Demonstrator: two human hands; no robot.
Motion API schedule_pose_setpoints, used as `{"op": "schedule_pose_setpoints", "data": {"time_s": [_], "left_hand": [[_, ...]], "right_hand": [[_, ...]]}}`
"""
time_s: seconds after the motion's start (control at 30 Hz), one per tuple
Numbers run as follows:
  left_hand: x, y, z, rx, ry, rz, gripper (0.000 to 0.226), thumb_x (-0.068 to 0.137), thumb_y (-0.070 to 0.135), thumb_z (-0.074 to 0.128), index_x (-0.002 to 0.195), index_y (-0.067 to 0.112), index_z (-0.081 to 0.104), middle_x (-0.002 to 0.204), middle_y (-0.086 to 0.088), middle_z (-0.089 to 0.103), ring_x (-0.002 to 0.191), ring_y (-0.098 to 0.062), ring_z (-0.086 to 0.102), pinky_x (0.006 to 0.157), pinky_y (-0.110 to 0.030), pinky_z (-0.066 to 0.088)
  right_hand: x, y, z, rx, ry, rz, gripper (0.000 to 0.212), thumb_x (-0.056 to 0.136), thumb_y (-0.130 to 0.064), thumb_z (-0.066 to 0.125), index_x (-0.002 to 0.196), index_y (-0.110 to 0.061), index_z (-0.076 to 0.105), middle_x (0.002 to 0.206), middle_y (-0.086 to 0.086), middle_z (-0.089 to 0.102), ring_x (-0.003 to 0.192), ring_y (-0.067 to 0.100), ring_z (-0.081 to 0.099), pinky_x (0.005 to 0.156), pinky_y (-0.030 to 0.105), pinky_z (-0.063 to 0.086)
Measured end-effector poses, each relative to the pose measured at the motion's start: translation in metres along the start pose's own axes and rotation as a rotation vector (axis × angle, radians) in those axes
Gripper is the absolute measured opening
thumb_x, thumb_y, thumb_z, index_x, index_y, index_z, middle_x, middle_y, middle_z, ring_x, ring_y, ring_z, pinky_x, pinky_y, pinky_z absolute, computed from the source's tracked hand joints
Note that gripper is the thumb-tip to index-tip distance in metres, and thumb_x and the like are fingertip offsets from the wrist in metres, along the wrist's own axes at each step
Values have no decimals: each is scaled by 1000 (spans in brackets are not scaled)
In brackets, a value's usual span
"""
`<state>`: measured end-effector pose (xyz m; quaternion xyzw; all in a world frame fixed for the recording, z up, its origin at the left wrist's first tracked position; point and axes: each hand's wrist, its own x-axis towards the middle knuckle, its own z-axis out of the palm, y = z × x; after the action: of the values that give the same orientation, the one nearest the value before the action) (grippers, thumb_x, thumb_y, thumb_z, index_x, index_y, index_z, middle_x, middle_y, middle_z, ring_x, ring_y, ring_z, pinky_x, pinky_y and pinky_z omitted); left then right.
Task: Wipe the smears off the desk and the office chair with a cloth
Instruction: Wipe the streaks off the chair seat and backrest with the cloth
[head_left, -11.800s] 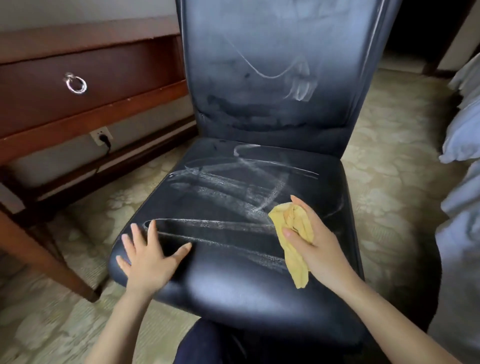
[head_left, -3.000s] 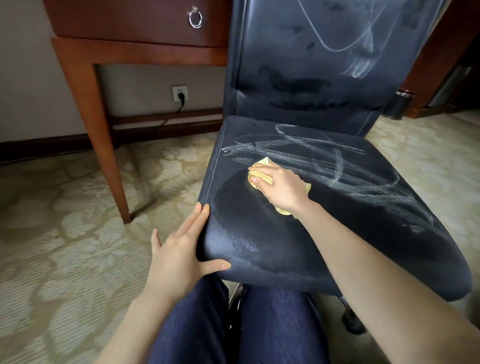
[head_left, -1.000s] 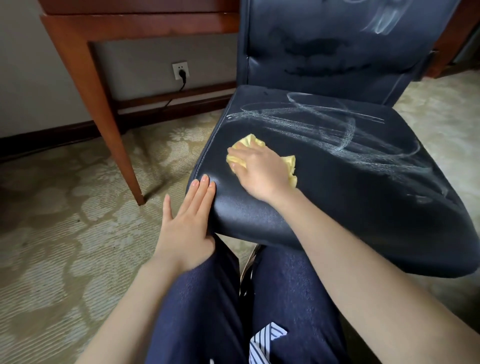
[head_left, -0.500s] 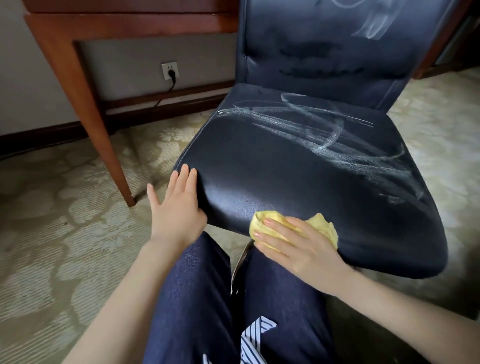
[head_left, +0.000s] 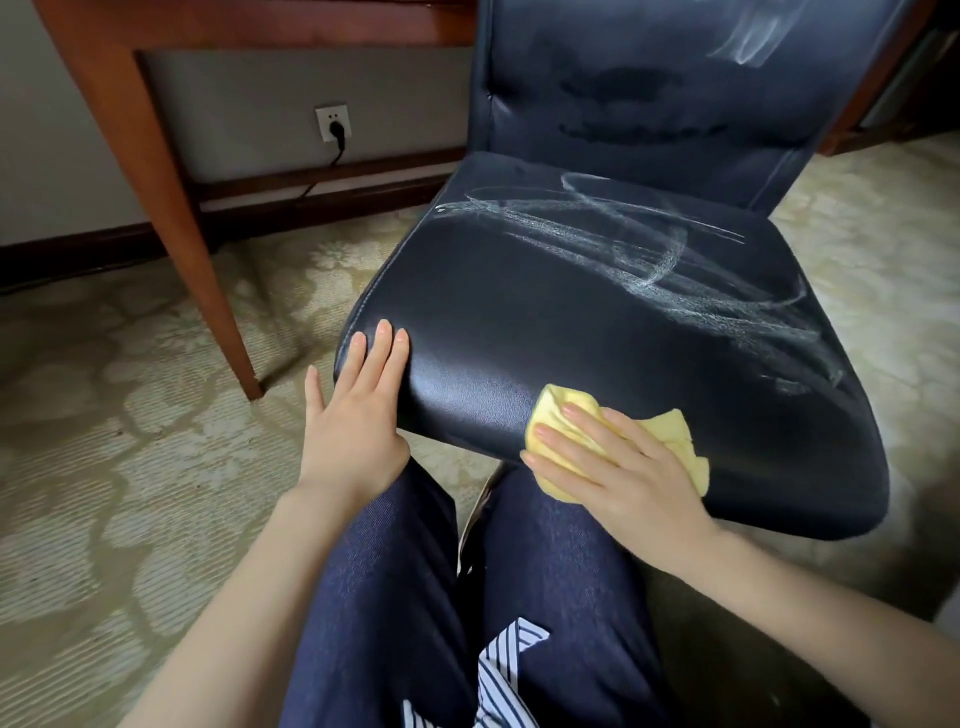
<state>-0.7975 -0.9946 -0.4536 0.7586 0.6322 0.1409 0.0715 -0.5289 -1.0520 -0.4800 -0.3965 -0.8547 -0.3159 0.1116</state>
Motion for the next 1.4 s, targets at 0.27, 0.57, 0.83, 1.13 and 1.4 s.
{"op": "schedule_pose_setpoints", "data": {"time_s": [0.27, 0.57, 0.83, 1.13, 1.4], "left_hand": [[17, -2, -11, 336, -73, -7, 83, 87, 8, 35, 148, 15, -21, 158, 0, -21, 147, -19, -12, 116, -54, 3], [48, 4, -40, 363, -296, -168, 72, 94, 24, 34, 151, 15, -9, 160, -1, -13, 147, -23, -8, 113, -59, -2], [5, 88, 18, 59, -69, 0, 72, 98, 41, 28, 150, 6, -8, 156, -22, -13, 145, -34, -11, 115, -50, 0], [0, 93, 29, 134, 7, 115, 83, 96, 59, 13, 148, -5, 8, 150, -37, 7, 141, -49, 8, 114, -52, 11], [25, 65, 17, 294, -49, 102, 91, 86, 64, -19, 151, 3, 1, 156, -27, 3, 145, -39, 5, 113, -53, 0]], "right_hand": [[100, -37, 10, 238, 10, 67, 39, 79, -8, 68, 114, -24, 69, 128, 0, 61, 126, 25, 51, 104, 43, 41], [61, -13, -5, 228, -36, 26, 39, 80, -8, 69, 115, -22, 69, 129, 0, 61, 126, 25, 51, 103, 40, 42], [-72, 42, -39, 35, -163, -115, 46, 89, -11, 47, 132, -26, 54, 141, -5, 49, 134, 24, 39, 108, 42, 31], [-96, 83, -58, 226, -238, -128, 40, 87, -24, 55, 127, -28, 59, 139, -9, 49, 136, 20, 37, 107, 41, 34], [-8, 51, -44, 464, -255, -94, 38, 80, -23, 74, 117, -26, 68, 131, -7, 59, 132, 19, 45, 107, 40, 38]]}}
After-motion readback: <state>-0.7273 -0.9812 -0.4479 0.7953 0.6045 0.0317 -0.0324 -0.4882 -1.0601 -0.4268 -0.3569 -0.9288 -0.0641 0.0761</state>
